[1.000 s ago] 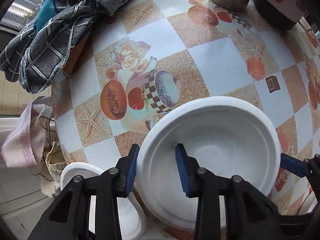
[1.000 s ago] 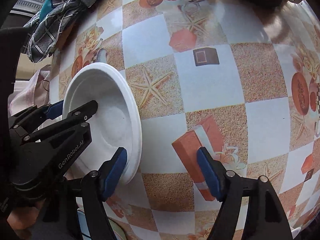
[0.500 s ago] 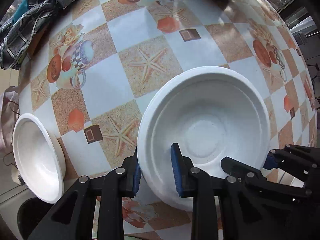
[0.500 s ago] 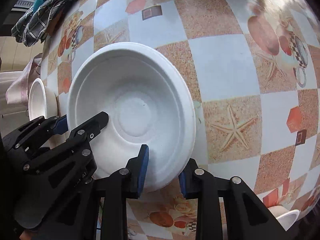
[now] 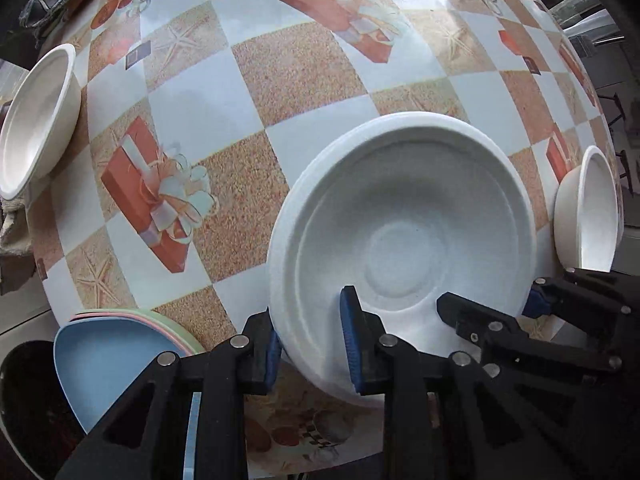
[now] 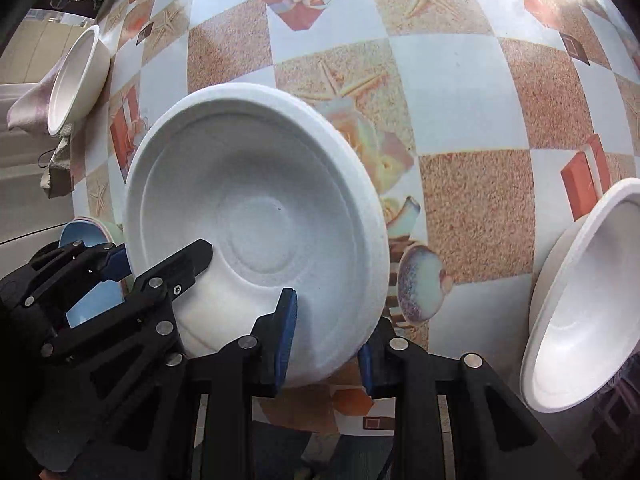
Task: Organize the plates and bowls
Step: 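Lift the bowl with both grippers and carry it over the placed bowl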
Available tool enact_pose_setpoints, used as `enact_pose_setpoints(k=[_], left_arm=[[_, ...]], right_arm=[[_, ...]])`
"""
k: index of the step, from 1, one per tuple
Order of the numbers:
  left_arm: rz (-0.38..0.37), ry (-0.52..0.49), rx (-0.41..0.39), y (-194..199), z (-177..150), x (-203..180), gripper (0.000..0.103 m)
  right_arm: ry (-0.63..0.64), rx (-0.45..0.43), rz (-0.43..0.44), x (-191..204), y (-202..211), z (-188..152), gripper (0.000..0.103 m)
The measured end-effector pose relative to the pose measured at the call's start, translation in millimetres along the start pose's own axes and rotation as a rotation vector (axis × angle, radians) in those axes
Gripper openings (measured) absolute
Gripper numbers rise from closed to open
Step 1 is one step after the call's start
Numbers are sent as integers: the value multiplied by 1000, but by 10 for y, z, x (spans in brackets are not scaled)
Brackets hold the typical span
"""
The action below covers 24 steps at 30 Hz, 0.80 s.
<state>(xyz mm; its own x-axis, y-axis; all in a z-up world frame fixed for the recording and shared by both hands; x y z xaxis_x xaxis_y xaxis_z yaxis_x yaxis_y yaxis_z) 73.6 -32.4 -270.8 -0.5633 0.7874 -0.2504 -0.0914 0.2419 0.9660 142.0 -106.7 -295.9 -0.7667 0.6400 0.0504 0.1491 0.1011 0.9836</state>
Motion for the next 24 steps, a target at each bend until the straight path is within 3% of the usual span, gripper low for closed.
enact_pose_setpoints(k=[10, 17, 19, 21, 24], left_arm=[[-6, -76, 34, -24, -476, -219, 28], [2, -176, -12, 205, -626, -427, 30], [6, -197, -27, 290, -694, -685, 34], [6, -223, -49, 370, -675, -770, 34], [19, -257, -76, 481, -645, -884, 34]], right_arm=[[-34, 24, -14, 90, -22, -373, 30], [-107, -57, 19, -227, 269, -652, 31], [-128, -80, 40, -233, 379, -647, 31], [-137, -100, 49, -299, 460, -629, 38], [-166, -131, 54, -360, 544, -726, 39]])
Point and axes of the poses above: each gripper's, at about its wrist camera, not at the fingertips, and y roughly against the way its jaws point, x to its left, z to its top, the point moved 9 cm from there along -y, roughly the way its jaws point, and after that the axes turned 12 degrees about -z, right-handed, at the moved point
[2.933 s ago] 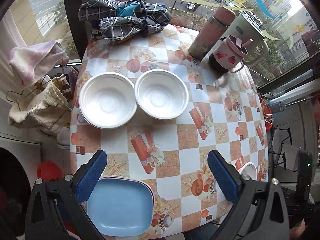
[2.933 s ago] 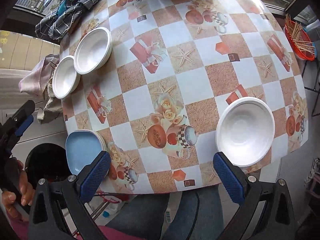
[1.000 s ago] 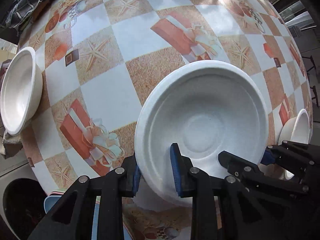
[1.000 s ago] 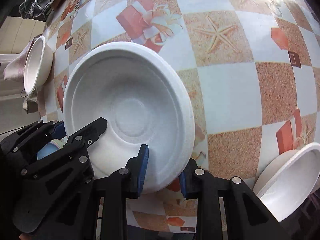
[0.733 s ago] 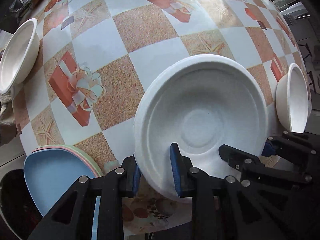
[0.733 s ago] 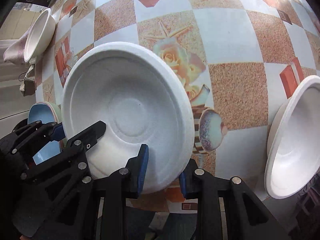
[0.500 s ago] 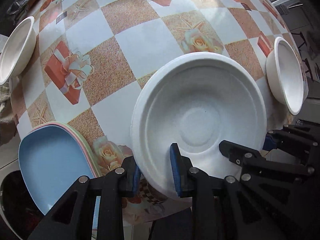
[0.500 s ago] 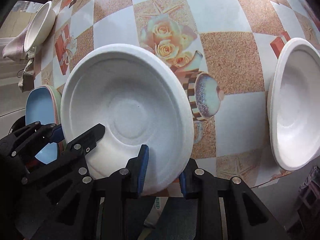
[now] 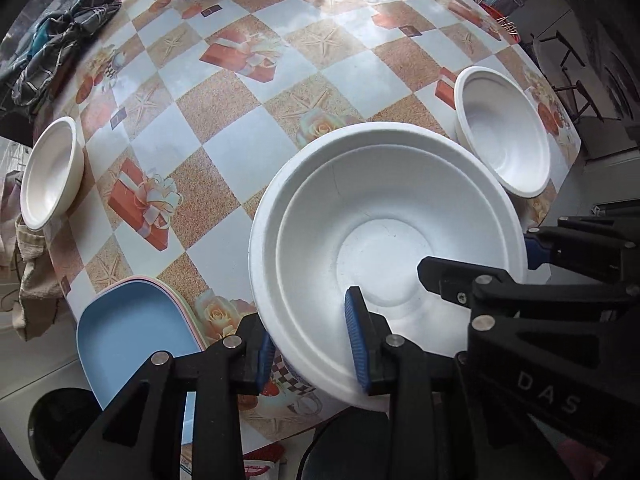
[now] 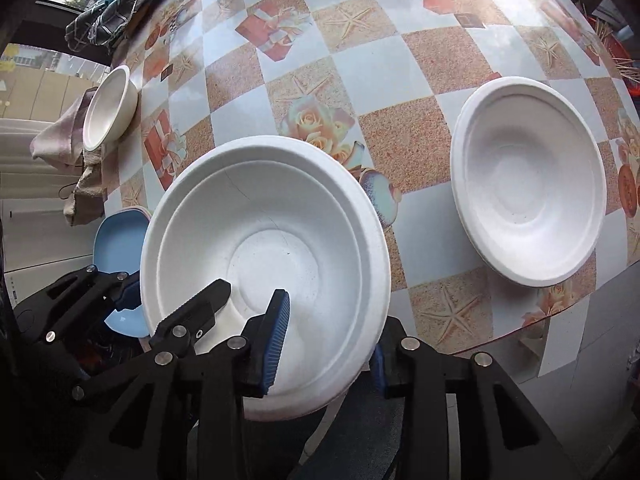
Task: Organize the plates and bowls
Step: 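Lift the bowl with both grippers and carry it over the placed bowl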
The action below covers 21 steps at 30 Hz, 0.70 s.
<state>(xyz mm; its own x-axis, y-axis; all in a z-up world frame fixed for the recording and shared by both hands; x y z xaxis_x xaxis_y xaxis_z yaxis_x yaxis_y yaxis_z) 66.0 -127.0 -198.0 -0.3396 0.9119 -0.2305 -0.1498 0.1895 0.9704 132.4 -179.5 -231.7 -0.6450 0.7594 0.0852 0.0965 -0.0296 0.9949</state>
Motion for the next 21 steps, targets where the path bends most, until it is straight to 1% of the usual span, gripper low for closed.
enact_pose_setpoints(k=[1, 5, 6, 7, 11, 21], left_arm=[[-3, -4, -6, 57, 72, -42, 34], [4, -32, -19, 39, 277, -102, 34], [4, -39, -22, 109, 327, -129, 34], [6, -46, -26, 124, 332, -131, 34], [1, -78, -39, 133, 353, -120, 34], [-25, -160, -42, 90, 624, -443, 34]], right_arm=[[-12, -7, 6, 1, 26, 34, 39], [-44, -30, 21, -90, 131, 69, 39], [-48, -35, 20, -76, 136, 68, 39], [-55, -37, 22, -64, 136, 74, 39], [-85, -50, 25, -239, 239, 77, 39], [-171, -74, 16, -573, 342, 98, 39]])
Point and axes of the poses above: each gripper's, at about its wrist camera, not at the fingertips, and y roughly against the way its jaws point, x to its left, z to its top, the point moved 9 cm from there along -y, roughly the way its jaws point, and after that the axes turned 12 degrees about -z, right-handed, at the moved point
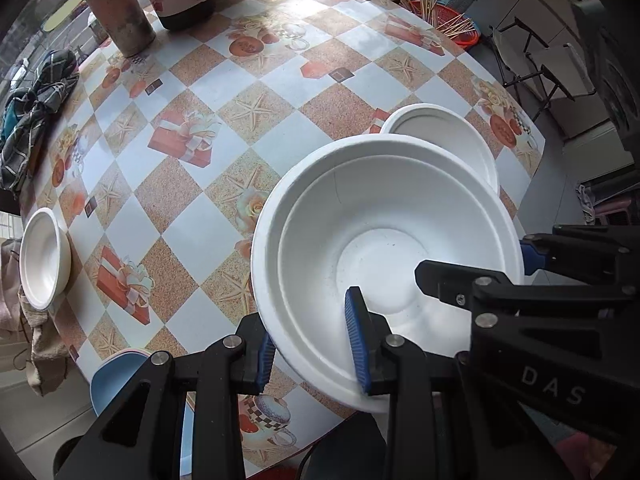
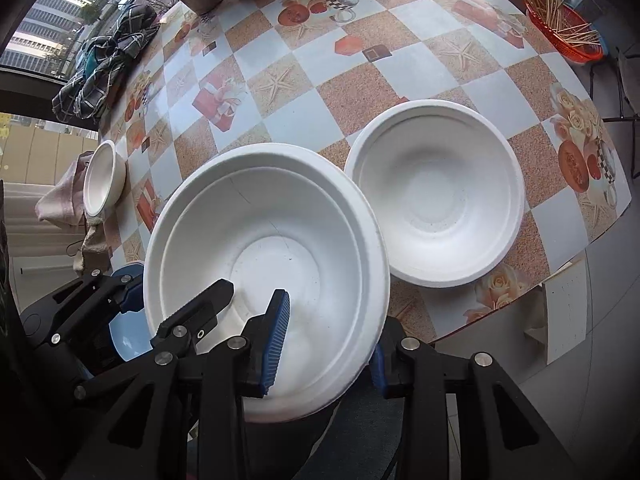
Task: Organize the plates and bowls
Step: 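Lift the bowl with both grippers and carry it over the placed bowl, then lower the bowl into the placed bowl and open both grippers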
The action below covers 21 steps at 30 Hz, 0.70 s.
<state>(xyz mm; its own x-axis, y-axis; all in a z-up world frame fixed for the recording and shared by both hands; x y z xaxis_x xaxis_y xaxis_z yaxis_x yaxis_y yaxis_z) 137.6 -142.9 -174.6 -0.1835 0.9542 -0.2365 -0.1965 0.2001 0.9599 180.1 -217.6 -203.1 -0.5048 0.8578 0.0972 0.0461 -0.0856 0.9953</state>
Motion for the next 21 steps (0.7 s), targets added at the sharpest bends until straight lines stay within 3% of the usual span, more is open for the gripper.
enact_pose_setpoints(k=[21], left_arm=[[-44, -118, 31, -294, 591, -567, 34]], right_arm=[[-185, 3, -11, -798, 19, 208, 39]])
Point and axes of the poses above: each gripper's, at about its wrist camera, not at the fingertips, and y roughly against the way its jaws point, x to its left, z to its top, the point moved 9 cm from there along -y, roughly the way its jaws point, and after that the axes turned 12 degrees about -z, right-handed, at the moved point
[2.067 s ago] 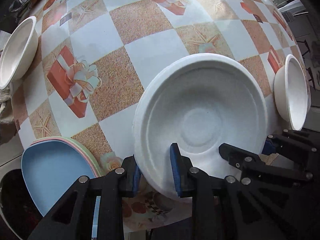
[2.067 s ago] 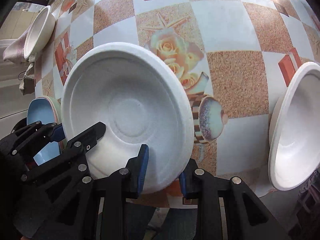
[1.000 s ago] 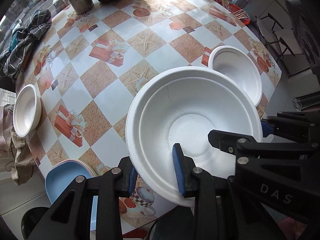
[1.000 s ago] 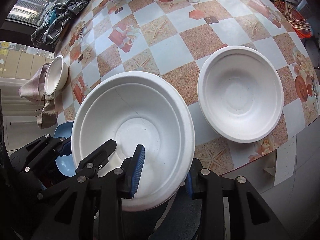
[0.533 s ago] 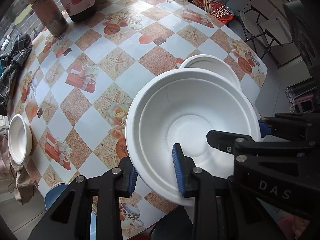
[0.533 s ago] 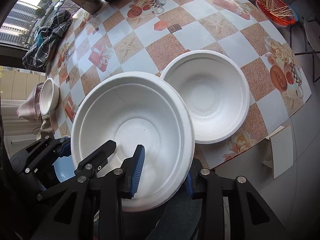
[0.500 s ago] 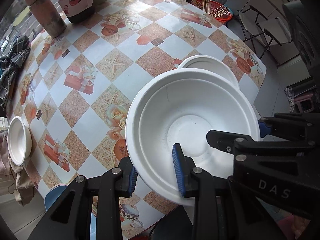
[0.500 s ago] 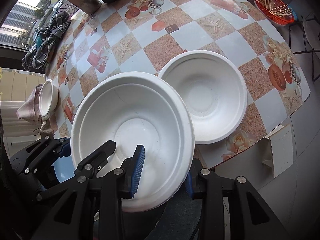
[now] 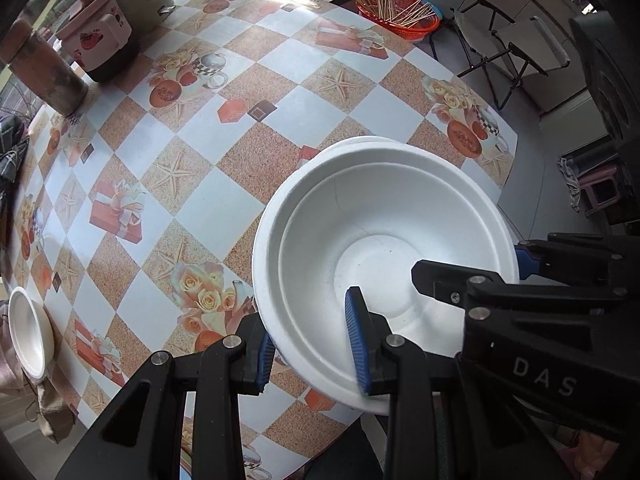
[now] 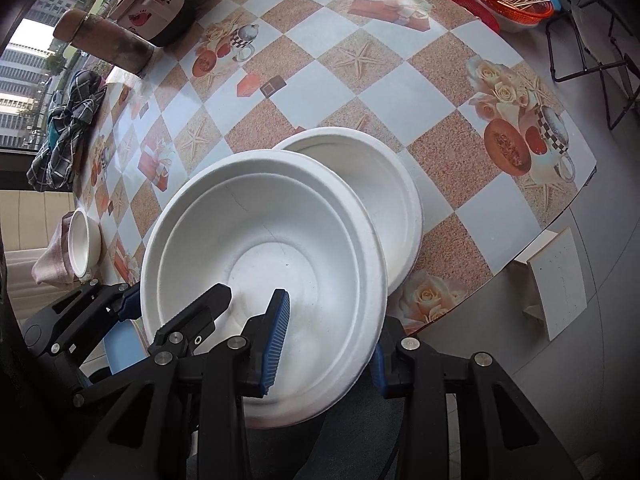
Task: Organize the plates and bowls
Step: 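Lower the bowl into the placed bowl and open both grippers, then move both grippers to the last white bowl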
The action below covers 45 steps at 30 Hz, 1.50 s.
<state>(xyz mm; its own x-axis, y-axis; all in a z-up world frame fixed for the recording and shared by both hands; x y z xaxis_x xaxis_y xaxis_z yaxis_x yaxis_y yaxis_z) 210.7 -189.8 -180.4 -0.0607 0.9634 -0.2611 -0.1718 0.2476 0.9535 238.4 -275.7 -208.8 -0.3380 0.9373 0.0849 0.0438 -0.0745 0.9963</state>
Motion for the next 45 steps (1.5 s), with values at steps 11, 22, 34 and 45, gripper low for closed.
enact_pose_setpoints(k=[11, 22, 34, 45], left_arm=[[21, -5, 13, -208, 287, 8, 53], [-59, 196, -13, 131, -199, 535, 79], [-78, 373, -79, 574, -1075, 916, 101], [-107, 669, -252, 904, -1395, 1130, 101]], right_arm=[[-42, 10, -34, -166, -163, 264, 39], [-150, -24, -59, -547, 13, 213, 102], [-13, -93, -12, 252, 338, -215, 103], [403, -81, 0, 1015, 419, -573, 103]])
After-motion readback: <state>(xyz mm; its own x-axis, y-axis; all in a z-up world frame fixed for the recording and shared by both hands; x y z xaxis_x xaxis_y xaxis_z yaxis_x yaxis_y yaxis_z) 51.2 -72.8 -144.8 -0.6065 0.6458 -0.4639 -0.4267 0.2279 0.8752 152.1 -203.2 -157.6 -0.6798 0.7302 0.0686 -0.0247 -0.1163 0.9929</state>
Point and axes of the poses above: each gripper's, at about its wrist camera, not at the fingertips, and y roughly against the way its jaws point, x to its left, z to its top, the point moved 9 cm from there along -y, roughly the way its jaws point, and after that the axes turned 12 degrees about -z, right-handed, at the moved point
